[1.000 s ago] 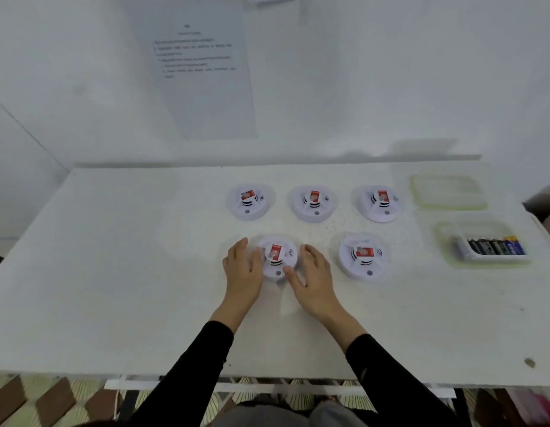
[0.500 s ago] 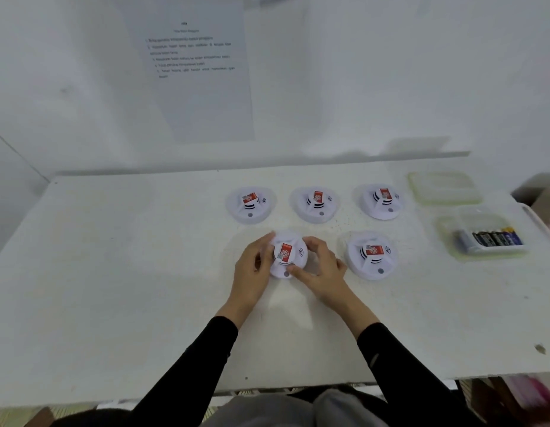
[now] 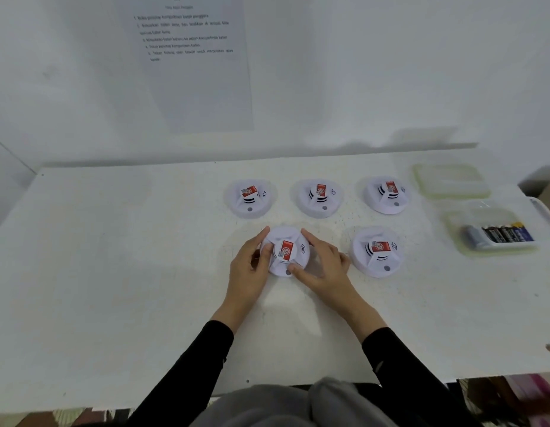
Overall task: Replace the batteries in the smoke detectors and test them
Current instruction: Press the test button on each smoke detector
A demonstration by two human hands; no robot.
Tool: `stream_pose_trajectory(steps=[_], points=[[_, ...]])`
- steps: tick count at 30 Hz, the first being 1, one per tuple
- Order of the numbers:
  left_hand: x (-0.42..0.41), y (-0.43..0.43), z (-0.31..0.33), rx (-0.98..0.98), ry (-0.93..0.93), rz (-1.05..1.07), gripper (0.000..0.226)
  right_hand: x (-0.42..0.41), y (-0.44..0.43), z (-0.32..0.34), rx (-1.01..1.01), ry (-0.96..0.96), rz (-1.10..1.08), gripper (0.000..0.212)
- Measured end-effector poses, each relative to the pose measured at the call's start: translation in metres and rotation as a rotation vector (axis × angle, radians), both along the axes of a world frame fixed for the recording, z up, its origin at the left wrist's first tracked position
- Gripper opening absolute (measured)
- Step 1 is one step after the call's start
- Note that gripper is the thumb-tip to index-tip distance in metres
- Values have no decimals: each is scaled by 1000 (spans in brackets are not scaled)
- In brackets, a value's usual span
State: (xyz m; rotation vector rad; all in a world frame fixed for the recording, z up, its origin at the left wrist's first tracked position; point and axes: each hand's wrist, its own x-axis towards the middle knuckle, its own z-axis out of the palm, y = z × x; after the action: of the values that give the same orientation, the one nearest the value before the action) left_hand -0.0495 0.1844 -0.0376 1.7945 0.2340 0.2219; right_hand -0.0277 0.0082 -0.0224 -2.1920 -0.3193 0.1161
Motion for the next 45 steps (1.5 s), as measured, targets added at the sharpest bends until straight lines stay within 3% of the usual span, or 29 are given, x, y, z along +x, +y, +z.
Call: stream_pose_trajectory(steps=[45], points=[[-1, -2, 2, 38, -56, -11, 38, 3, 1, -2, -16, 12, 10, 69]])
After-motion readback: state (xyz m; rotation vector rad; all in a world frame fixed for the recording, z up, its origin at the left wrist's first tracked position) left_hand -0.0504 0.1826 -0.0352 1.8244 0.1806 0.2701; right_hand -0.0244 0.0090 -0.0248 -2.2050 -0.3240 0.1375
